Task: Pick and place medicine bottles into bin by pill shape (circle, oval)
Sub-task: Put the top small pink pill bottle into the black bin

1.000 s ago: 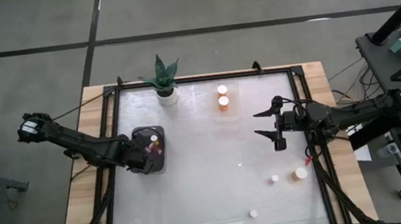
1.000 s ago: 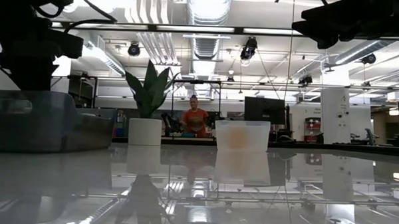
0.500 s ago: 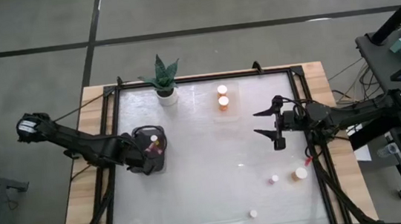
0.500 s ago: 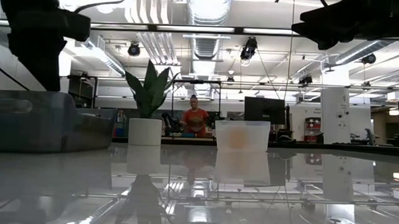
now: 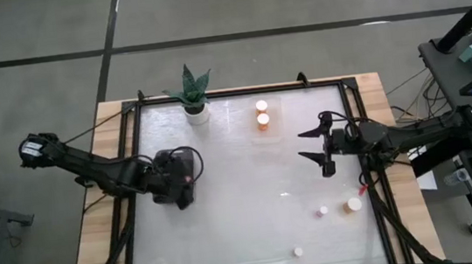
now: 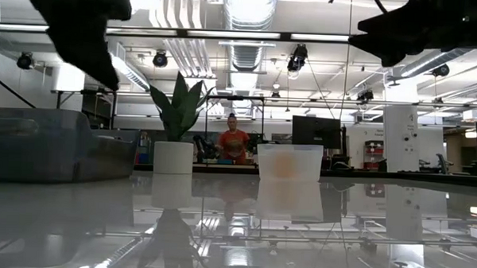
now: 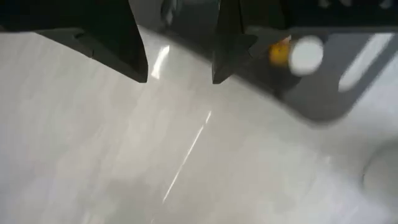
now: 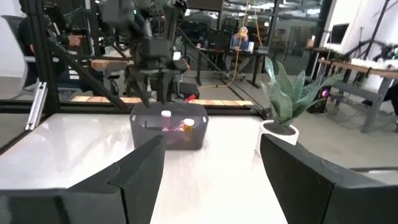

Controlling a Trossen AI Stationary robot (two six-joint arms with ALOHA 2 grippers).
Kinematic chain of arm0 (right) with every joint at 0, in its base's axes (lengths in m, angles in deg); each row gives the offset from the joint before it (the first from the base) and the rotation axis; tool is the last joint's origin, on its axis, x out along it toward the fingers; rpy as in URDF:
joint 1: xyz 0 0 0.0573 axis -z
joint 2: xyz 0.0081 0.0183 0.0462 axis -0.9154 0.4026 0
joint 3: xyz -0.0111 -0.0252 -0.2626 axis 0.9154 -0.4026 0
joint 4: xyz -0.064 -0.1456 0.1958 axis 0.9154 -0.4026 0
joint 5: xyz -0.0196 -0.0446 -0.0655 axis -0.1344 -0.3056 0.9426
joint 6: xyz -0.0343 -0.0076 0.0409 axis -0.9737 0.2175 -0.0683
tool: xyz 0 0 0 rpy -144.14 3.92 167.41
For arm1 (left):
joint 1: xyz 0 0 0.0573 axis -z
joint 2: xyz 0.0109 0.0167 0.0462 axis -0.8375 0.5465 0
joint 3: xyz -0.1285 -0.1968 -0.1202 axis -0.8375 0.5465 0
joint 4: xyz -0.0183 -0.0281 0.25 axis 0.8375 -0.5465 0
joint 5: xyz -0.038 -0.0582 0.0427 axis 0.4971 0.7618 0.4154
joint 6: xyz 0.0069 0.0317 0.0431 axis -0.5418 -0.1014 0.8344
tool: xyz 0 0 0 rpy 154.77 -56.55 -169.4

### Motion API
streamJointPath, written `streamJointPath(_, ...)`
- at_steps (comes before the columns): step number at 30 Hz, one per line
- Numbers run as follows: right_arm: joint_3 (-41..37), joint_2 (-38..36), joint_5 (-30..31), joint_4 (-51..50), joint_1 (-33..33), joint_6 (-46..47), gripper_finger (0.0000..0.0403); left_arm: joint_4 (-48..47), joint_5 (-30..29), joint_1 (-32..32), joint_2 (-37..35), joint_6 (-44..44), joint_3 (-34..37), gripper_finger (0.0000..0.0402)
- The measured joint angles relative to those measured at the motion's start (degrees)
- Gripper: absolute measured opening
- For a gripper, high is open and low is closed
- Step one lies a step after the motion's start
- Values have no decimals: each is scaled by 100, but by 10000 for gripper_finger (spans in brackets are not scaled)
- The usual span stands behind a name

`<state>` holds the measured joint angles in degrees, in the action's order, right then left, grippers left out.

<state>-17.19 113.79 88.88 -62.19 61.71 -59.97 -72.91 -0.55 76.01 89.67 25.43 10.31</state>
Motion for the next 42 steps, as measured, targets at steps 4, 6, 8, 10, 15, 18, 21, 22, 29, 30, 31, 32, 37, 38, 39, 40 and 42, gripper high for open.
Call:
streamJointPath(4,0,0,-3,-390,-2,629,256,772,-110,0,0,757,0,164)
streamJointPath(6,-2,2,-12,-652,-7,1075,256,1234,-169,0,0,1274,0,164)
streamJointPath(8,-2,2,-22,-906,-7,1542,256,1760,-202,4,0,1895,11,164)
streamJointPath(10,-4,2,-62,-1086,-24,1928,256,2333,-206,4,0,2534,53,164)
streamJointPath(15,56,3,-255,-1352,-159,2634,256,3702,-237,4,0,4108,192,164)
streamJointPath(18,225,4,-345,-1600,-260,2995,256,4195,-381,2,7,4722,229,164)
streamJointPath(21,465,4,-366,-2037,-388,3299,256,4547,-464,0,7,5118,304,164)
streamJointPath(22,550,4,-365,-2171,-436,3408,256,4643,-523,2,7,5184,337,164)
streamJointPath(29,1213,4,-363,-3260,-762,4049,256,4820,-654,2,7,4907,603,164)
streamJointPath(30,1291,4,-366,-3380,-799,4172,256,4821,-654,2,7,4831,623,164)
streamJointPath(31,1362,4,-364,-3478,-833,4286,256,4825,-655,2,7,4734,643,164)
streamJointPath(32,1430,7,-363,-3553,-866,4392,256,4824,-654,2,7,4660,661,164)
streamJointPath(37,1781,220,-367,-3819,-1053,4802,256,4823,-654,2,7,4433,763,164)
streamJointPath(38,1864,311,-367,-3889,-1087,4899,256,4823,-654,2,7,4430,785,164)
streamJointPath(39,1956,413,-365,-3953,-1125,4978,256,4827,-654,2,7,4427,804,164)
streamJointPath(40,2055,517,-368,-4040,-1162,5089,256,4837,-654,2,7,4427,824,164)
streamJointPath(42,2265,771,-366,-4266,-1249,5291,256,4853,-654,2,7,4427,861,164)
